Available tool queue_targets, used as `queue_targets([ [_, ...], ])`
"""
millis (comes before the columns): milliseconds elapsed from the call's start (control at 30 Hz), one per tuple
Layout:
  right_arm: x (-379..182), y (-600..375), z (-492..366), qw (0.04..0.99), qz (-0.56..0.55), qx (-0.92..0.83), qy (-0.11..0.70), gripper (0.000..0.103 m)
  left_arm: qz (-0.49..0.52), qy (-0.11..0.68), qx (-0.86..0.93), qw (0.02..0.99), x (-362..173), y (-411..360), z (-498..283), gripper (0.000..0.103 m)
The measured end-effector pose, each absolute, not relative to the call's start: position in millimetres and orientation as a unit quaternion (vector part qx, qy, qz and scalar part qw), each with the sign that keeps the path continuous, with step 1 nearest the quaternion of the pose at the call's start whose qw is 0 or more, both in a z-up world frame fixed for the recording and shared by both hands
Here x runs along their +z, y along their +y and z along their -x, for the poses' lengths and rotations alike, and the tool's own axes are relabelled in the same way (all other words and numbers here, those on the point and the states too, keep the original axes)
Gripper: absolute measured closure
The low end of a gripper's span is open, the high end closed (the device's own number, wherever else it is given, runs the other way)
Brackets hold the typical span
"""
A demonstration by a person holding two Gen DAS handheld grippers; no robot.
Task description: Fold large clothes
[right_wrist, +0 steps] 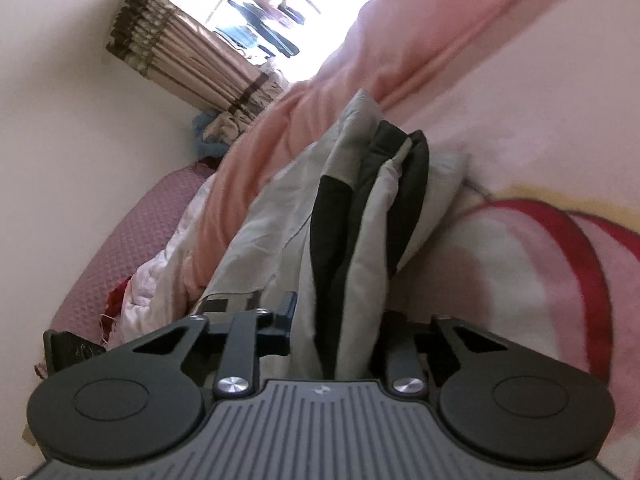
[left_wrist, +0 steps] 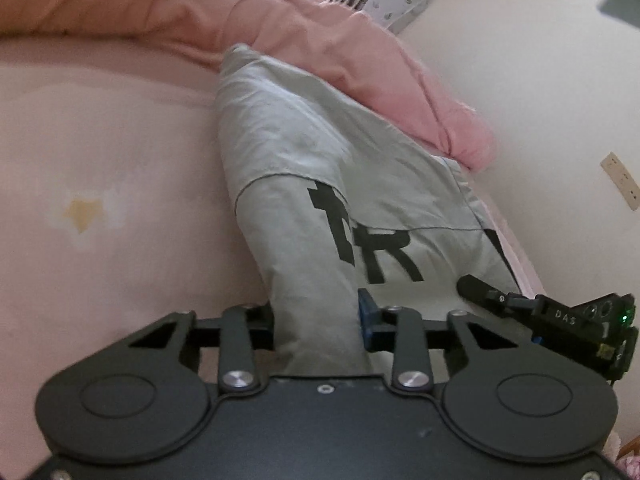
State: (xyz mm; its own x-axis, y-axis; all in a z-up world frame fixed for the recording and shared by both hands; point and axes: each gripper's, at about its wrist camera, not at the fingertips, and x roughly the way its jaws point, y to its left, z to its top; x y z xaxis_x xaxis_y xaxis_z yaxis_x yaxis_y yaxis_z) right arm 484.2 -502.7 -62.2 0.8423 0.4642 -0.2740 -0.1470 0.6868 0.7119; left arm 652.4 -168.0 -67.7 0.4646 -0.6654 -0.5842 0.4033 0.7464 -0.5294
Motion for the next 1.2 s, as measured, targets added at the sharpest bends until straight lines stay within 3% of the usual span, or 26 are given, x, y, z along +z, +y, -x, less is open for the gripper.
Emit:
queue_targets([
  [400,-12.4,-397.2,-427.4,0.891,-0.334,0.231,0.201,0.082,0.169,0.362,-0.313,0.862,-8.2,-41.0,-565.7,0.073],
  [633,-59.9,-358.8,-415.5,0.895,-0.309,0.208,0.246,0.08,0.194,0.393,-0.299,0.848,-61.5,20.3,-530.2,0.072],
  [667,-71.4,-356.5,-418.9,0.897,-0.295,0.197,0.262,0.077,0.193,0.404,-0.294,0.845,-71.4,17.0,-529.5,0.07],
  [700,-81.8,-356.1,-420.6,0.9,-0.288,0.181,0.272,0.068,0.193,0.412,-0.289,0.842,-85.9,20.3,-528.2,0.064],
  [833,-98.9,-372.1,-414.7,0.902,-0.302,0.17,0.257,0.056,0.213,0.39,-0.293,0.847,-107.7,38.2,-518.0,0.041],
  [900,-89.5,-376.3,-410.7,0.91,-0.287,0.148,0.262,0.042,0.19,0.378,-0.283,0.861,-96.1,46.3,-510.9,0.039],
  [967,-71.9,-367.6,-405.1,0.925,-0.249,0.112,0.265,0.038,0.16,0.35,-0.269,0.883,-76.0,55.9,-502.3,0.043],
  [1133,-9.3,-325.3,-390.1,0.972,-0.125,0.043,0.196,0.043,0.122,0.277,-0.257,0.918,-30.4,62.8,-504.6,0.043],
  [1200,2.6,-301.6,-393.2,0.98,-0.079,0.034,0.181,0.066,0.1,0.261,-0.257,0.925,-20.3,48.8,-509.0,0.042],
])
